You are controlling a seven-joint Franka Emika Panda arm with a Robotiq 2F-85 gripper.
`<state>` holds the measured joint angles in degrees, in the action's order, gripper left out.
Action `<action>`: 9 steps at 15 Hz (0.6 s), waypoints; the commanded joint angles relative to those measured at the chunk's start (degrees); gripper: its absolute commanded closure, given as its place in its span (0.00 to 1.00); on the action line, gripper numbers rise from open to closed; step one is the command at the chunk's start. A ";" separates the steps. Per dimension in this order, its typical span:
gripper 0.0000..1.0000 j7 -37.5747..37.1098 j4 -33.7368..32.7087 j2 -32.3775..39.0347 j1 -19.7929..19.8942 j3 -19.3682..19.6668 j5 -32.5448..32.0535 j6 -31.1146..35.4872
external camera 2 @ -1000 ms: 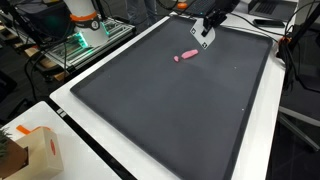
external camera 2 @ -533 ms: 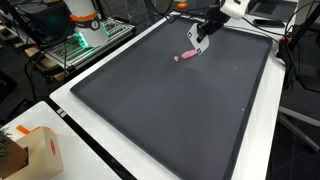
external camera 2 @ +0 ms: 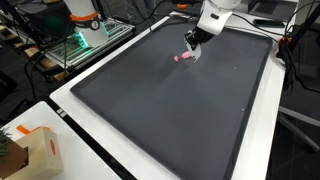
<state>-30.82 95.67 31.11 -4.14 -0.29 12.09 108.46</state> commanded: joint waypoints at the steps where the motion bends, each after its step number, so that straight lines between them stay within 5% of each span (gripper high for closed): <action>1: 0.99 3.06 10.95 -7.09 1.57 0.29 4.80 6.36; 9: 0.99 8.64 27.34 -17.26 4.34 0.35 14.37 18.07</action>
<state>-25.13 115.22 19.12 -0.90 0.14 22.55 122.23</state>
